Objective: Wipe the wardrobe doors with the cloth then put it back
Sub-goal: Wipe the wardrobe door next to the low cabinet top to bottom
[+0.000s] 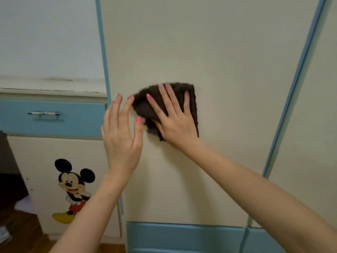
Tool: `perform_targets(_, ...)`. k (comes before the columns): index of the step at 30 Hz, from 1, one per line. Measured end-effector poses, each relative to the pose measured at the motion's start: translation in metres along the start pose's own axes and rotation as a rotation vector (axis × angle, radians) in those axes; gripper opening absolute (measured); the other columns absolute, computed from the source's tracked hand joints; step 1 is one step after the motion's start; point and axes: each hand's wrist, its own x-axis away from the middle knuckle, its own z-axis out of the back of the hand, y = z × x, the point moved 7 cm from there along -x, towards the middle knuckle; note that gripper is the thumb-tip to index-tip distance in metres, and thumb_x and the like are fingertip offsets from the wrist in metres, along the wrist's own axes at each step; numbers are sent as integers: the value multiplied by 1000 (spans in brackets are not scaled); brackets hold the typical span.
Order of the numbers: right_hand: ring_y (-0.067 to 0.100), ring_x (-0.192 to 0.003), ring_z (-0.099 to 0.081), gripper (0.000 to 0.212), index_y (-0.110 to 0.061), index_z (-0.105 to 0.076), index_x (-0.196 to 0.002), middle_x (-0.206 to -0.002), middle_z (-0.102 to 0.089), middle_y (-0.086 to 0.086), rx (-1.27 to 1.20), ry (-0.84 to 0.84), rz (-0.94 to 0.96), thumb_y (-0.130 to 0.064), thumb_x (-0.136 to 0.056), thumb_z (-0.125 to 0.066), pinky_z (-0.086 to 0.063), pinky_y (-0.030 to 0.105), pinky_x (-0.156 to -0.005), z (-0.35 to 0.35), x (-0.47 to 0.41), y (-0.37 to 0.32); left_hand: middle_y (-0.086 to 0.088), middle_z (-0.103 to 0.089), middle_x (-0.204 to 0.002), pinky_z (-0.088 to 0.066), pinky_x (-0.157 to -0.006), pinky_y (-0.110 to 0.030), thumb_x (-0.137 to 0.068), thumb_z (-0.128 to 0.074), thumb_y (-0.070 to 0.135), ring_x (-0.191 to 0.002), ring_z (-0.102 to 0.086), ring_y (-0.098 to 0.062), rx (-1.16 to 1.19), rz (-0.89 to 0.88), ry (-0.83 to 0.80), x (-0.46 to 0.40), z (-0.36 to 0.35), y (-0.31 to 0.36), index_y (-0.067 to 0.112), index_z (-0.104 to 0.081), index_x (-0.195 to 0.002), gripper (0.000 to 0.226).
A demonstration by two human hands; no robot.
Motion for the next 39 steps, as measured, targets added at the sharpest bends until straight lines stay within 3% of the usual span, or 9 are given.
perform_targets(4, 32, -144, -19, 57, -19, -30, -149, -154, -27, 19, -5, -16, -81, -41, -97, -42, -6, 59, -114, -16, -4, -32, -6, -34, -149, -18, -110, -29, -93, -39, 28, -137, -29, -24, -25, 7, -26, 8, -5, -9, 17, -40, -139, 47)
perform_targets(7, 31, -145, -19, 58, -15, -28, -149, -155, -26, 15, 0, -129, 199, -32, -95, -39, -5, 57, -115, -39, 43, -77, -5, -34, -149, -19, -110, -32, -92, -38, 30, -136, -29, -24, -20, 41, -41, 22, -9, -15, 18, -40, -138, 47)
perform_targets(11, 29, -137, -37, 50, -18, -53, -135, -142, -50, 7, 49, -389, 683, -33, -87, -52, -3, 54, -118, -71, 131, -129, -6, -33, -149, -15, -110, -27, -93, -35, 32, -137, -28, -25, -24, 38, -61, 37, -10, -8, 17, -39, -139, 48)
perform_targets(14, 25, -140, -33, 56, -16, -45, -141, -146, -45, 6, 65, -488, 824, -26, -86, -39, 3, 53, -118, -70, 170, -129, -6, -33, -149, -15, -109, -29, -93, -34, 32, -137, -28, -25, -25, 26, -75, 41, -8, -5, 18, -38, -139, 48)
perform_targets(20, 27, -143, -26, 62, -12, -26, -148, -152, -33, 14, -55, -253, 545, -19, -88, -43, -5, 54, -118, -37, 125, -77, -7, -33, -149, -15, -109, -27, -94, -38, 28, -136, -29, -25, -17, 19, -76, 39, -1, -4, 18, -39, -138, 46)
perform_targets(26, 30, -145, -21, 55, -14, -37, -146, -153, -32, 14, -109, -135, 89, -28, -94, -48, -5, 56, -117, -36, 76, -85, -7, -34, -149, -19, -111, -30, -93, -38, 26, -136, -30, -25, -4, 19, -67, 42, -2, -8, 18, -41, -138, 45)
perform_targets(31, 29, -130, -40, 46, -14, -64, -122, -129, -61, 8, -52, -395, 631, -27, -78, -68, -11, 51, -117, -85, 173, -159, -5, -33, -149, -17, -110, -30, -93, -35, 31, -136, -29, -23, -24, 63, -117, 57, -12, -21, 19, -40, -139, 47)
perform_targets(35, 24, -142, -28, 53, -17, -42, -143, -151, -38, 6, 44, -573, 971, -23, -90, -36, 12, 52, -117, -95, 270, -177, -5, -34, -149, -16, -109, -29, -93, -34, 32, -137, -28, -23, -21, 66, -146, 69, -13, -20, 19, -40, -138, 48)
perform_targets(39, 20, -145, -21, 53, -19, -36, -145, -156, -28, 5, 56, -594, 1064, -25, -94, -45, 18, 50, -115, -85, 305, -144, -4, -34, -148, -17, -109, -28, -94, -35, 31, -137, -28, -21, -28, 36, -168, 78, -10, -17, 20, -40, -138, 46)
